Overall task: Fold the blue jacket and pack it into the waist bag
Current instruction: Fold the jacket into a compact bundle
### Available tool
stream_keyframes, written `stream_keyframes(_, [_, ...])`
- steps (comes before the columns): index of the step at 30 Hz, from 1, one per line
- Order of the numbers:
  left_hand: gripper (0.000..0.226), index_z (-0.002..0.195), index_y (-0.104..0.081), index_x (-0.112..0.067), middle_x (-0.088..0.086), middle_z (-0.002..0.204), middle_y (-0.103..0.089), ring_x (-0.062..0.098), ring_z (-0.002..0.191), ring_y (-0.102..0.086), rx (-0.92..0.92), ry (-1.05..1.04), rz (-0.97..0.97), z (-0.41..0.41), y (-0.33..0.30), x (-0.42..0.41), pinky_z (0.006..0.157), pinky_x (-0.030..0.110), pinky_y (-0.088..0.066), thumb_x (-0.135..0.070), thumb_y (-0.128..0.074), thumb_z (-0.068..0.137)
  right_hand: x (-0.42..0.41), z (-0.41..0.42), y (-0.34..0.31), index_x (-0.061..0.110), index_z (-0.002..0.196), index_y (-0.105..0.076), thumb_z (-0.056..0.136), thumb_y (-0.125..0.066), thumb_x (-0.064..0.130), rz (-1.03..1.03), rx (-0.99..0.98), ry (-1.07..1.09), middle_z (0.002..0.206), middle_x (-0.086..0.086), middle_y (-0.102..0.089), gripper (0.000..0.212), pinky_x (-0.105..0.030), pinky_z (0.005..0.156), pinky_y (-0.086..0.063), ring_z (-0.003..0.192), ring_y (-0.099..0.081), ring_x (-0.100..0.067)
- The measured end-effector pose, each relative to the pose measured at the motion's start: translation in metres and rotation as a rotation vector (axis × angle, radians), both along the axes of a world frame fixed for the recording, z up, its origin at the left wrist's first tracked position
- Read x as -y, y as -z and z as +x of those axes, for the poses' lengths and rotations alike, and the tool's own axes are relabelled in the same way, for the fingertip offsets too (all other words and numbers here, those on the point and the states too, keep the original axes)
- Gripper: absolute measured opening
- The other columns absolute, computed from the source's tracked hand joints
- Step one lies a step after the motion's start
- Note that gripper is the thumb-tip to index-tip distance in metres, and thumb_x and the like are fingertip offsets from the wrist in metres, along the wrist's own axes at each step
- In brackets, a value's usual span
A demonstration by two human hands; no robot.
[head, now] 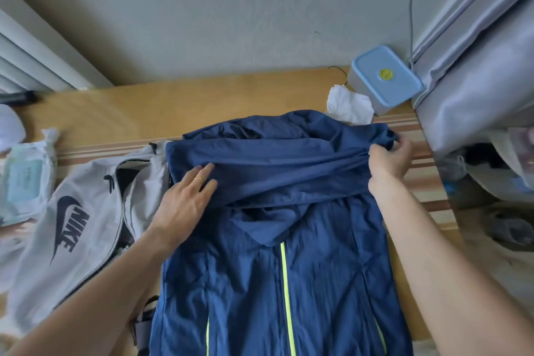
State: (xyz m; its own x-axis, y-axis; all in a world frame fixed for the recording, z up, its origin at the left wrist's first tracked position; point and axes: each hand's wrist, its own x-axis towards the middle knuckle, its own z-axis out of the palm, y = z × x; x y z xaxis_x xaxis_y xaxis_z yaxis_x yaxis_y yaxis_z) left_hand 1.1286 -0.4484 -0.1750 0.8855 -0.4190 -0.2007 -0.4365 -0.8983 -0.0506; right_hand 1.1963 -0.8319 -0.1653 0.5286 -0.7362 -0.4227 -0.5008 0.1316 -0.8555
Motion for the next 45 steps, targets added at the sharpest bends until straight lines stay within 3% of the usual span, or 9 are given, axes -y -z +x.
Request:
stream_keyframes(4, [0.067, 0.12, -0.057, -0.01, 0.023, 0.16, -0.035, 0.043, 0.142, -0.042, -0.1, -0.018, 0.097, -0.006, -0.004, -0.008, 0.095, 0.051, -0.054, 0.006, -0.082, 0.06, 0.026, -0.009, -0.002, 0.001, 0.102, -0.063, 0.086, -0.047, -0.014, 0.375, -0.04, 0.101, 0.085, -0.009, -0.062, 0.027, -0.03, 0.089, -0.053, 0.075, -0.058, -0.021])
stream_keyframes(8, [0.073, 0.132, -0.055, -0.017, 0.016, 0.165, -0.027, 0.037, 0.15, -0.03, -0.119, -0.108, 0.063, -0.016, -0.014, 0.009, 0.117, 0.052, -0.033, -0.028, -0.069, 0.062, 0.027, -0.036, -0.002, 0.009, 0.133, -0.055, 0.079, -0.04, 0.001, -0.166, -0.02, 0.101, 0.127, -0.011, -0.062, 0.056, -0.038, 0.095, -0.05, 0.108, -0.06, -0.028])
stream_keyframes(12, [0.067, 0.157, -0.027, -0.037, 0.008, 0.169, -0.015, 0.032, 0.154, -0.02, -0.144, -0.113, 0.062, -0.032, -0.004, 0.034, 0.12, 0.052, -0.024, -0.059, -0.026, 0.095, 0.014, -0.066, 0.023, 0.018, 0.144, -0.049, 0.098, -0.047, 0.028, -1.045, -0.003, -0.977, 0.153, -0.016, -0.045, 0.048, -0.049, 0.117, -0.029, 0.143, -0.036, -0.036])
stream_keyframes(15, [0.068, 0.158, -0.028, -0.031, 0.011, 0.168, -0.019, 0.033, 0.153, -0.024, -0.126, -0.245, 0.119, -0.049, 0.001, 0.041, 0.119, 0.051, -0.026, -0.059, -0.013, 0.098, 0.014, -0.088, 0.05, 0.026, 0.159, -0.026, 0.101, -0.04, 0.049, -1.048, -0.463, -1.296, 0.169, -0.016, -0.013, 0.064, -0.054, 0.123, -0.013, 0.154, -0.006, -0.041])
stream_keyframes(18, [0.061, 0.158, -0.03, -0.026, 0.015, 0.167, -0.02, 0.036, 0.152, -0.024, 0.009, -0.21, 0.023, -0.086, -0.002, 0.054, 0.118, 0.052, -0.028, -0.052, -0.03, 0.103, -0.008, -0.132, 0.048, 0.022, 0.159, -0.028, 0.101, -0.043, 0.047, -1.142, -0.172, -1.243, 0.168, -0.02, -0.014, 0.065, -0.055, 0.122, -0.018, 0.154, -0.01, -0.042])
stream_keyframes(29, [0.062, 0.155, -0.037, -0.026, 0.018, 0.168, -0.014, 0.036, 0.154, -0.021, -0.037, -0.24, 0.034, -0.283, 0.03, 0.027, 0.118, 0.053, -0.03, -0.047, -0.041, 0.097, -0.018, -0.374, 0.076, 0.031, 0.159, -0.026, 0.099, -0.044, 0.048, -0.996, -0.202, -1.293, 0.169, -0.02, -0.005, 0.065, -0.052, 0.123, -0.023, 0.157, -0.005, -0.036])
stream_keyframes(34, [0.059, 0.152, -0.041, -0.027, 0.026, 0.159, -0.032, 0.045, 0.142, -0.038, 0.019, -0.302, 0.031, -0.343, 0.031, 0.003, 0.107, 0.055, -0.037, -0.045, -0.04, 0.096, 0.005, -0.44, 0.073, 0.019, 0.142, -0.056, 0.094, -0.066, 0.026, -0.97, -0.19, -0.983, 0.153, -0.026, -0.035, 0.049, -0.052, 0.107, -0.046, 0.135, -0.043, -0.042])
stream_keyframes(39, [0.045, 0.137, -0.051, -0.032, 0.018, 0.133, -0.039, 0.042, 0.114, -0.052, -0.106, -0.688, -0.297, -0.371, 0.031, -0.013, 0.084, 0.048, -0.053, -0.036, -0.062, 0.094, 0.014, -0.447, 0.074, 0.015, 0.106, -0.067, 0.082, -0.079, 0.007, -0.574, -0.175, -0.717, 0.112, -0.021, -0.058, 0.029, 0.0, 0.082, -0.034, 0.097, -0.038, -0.007])
stream_keyframes(45, [0.039, 0.119, -0.061, -0.024, 0.015, 0.116, -0.046, 0.037, 0.115, -0.041, -0.056, -0.905, -0.56, -0.359, 0.029, -0.005, 0.098, 0.046, -0.038, -0.014, -0.074, 0.084, 0.013, -0.43, 0.074, 0.023, 0.102, -0.073, 0.087, -0.074, 0.013, -0.165, -0.238, -0.63, 0.118, -0.002, -0.066, 0.018, -0.029, 0.088, -0.043, 0.106, -0.059, -0.016])
